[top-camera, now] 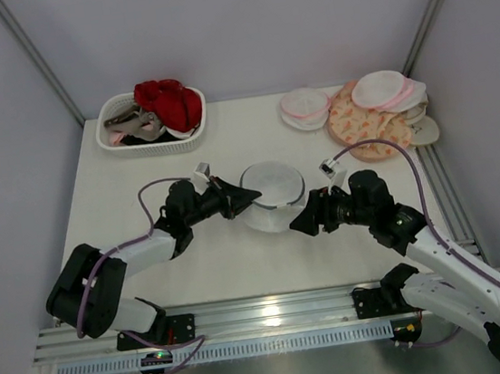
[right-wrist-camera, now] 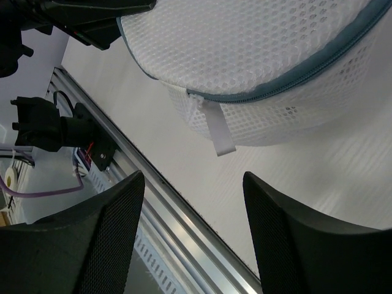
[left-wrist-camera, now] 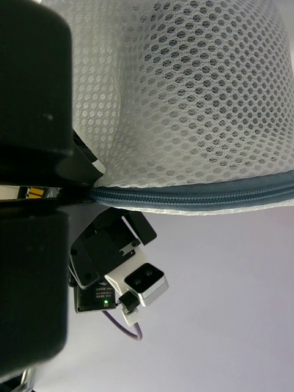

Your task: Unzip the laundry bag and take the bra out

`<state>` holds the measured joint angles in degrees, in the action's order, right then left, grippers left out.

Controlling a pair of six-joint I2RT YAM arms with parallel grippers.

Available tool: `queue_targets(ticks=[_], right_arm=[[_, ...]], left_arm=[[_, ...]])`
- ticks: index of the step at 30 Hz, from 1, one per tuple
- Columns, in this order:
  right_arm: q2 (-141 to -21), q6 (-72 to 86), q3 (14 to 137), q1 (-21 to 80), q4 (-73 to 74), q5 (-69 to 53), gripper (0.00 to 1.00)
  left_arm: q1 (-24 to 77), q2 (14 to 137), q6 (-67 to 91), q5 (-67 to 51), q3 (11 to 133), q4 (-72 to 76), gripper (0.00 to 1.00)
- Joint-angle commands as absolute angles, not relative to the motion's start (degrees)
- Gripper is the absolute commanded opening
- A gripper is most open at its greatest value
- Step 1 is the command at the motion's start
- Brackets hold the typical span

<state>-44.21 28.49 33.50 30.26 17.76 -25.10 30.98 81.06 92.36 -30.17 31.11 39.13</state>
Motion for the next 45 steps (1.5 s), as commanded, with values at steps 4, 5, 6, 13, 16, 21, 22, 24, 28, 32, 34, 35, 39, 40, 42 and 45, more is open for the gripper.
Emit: queue_targets(ticks=[4, 5, 6, 13, 16, 21, 22, 24, 28, 32, 34, 35, 39, 40, 42, 45], right_arm=[[-47.7, 30.2, 31.9, 32.9, 6.1, -18.6, 0.66], [-47.7, 30.7, 31.7, 33.0, 5.0, -17.1, 0.64], [-48.1, 30.9, 31.6, 33.0, 3.9, -16.4, 0.63], [-51.1, 33.0, 31.2, 33.5, -6.6, -13.9, 0.56], [-53.9, 34.2, 31.8, 33.9, -9.0, -14.9, 0.54], [-56.0, 35.3, 31.9, 35.2, -10.7, -14.9, 0.36], [-56.0, 35.3, 31.8, 35.4, -10.7, -14.9, 0.29], [-55.5, 35.2, 31.7, 35.5, -10.2, -14.7, 0.22], [-54.1, 34.4, 31.9, 35.6, -7.8, -14.8, 0.42], [-54.0, 33.9, 31.6, 35.8, -7.0, -15.2, 0.56], [-54.2, 33.9, 31.4, 36.0, -7.0, -15.4, 0.6], [-54.4, 33.9, 31.4, 36.2, -7.0, -15.3, 0.6], [-54.4, 34.0, 30.8, 36.6, -7.7, -13.3, 0.4], [-54.6, 34.0, 30.9, 36.6, -7.7, -13.2, 0.38], [-54.8, 34.1, 31.2, 36.7, -7.7, -12.8, 0.31], [-55.0, 34.0, 31.4, 36.7, -7.5, -12.5, 0.2]], left_arm=[[30.9, 80.4, 95.9, -32.3, 30.7, 46.3, 0.0], [30.9, 80.1, 95.7, -32.3, 30.6, 45.9, 0.0], [30.9, 79.7, 95.2, -32.0, 30.7, 44.6, 0.0], [30.9, 79.2, 95.3, -31.5, 29.4, 43.9, 0.0], [31.0, 79.0, 95.6, -30.9, 28.8, 44.3, 0.0], [31.1, 79.1, 96.1, -30.5, 28.7, 44.8, 0.0], [31.1, 79.2, 96.1, -30.4, 28.7, 45.0, 0.0], [31.1, 79.2, 96.2, -30.4, 28.7, 45.1, 0.0], [31.1, 79.4, 96.8, -30.2, 28.4, 45.9, 0.0], [31.1, 79.9, 97.4, -29.9, 28.1, 47.0, 0.0], [31.1, 80.3, 98.0, -30.0, 27.9, 48.2, 0.0], [31.1, 80.6, 98.3, -30.1, 27.9, 48.6, 0.0], [31.1, 80.9, 99.0, -30.1, 28.0, 49.9, 0.0], [31.1, 80.8, 99.0, -30.1, 28.0, 49.8, 0.0], [31.1, 80.7, 99.1, -30.2, 27.9, 49.7, 0.0], [31.1, 80.7, 99.1, -30.1, 27.9, 49.9, 0.0]])
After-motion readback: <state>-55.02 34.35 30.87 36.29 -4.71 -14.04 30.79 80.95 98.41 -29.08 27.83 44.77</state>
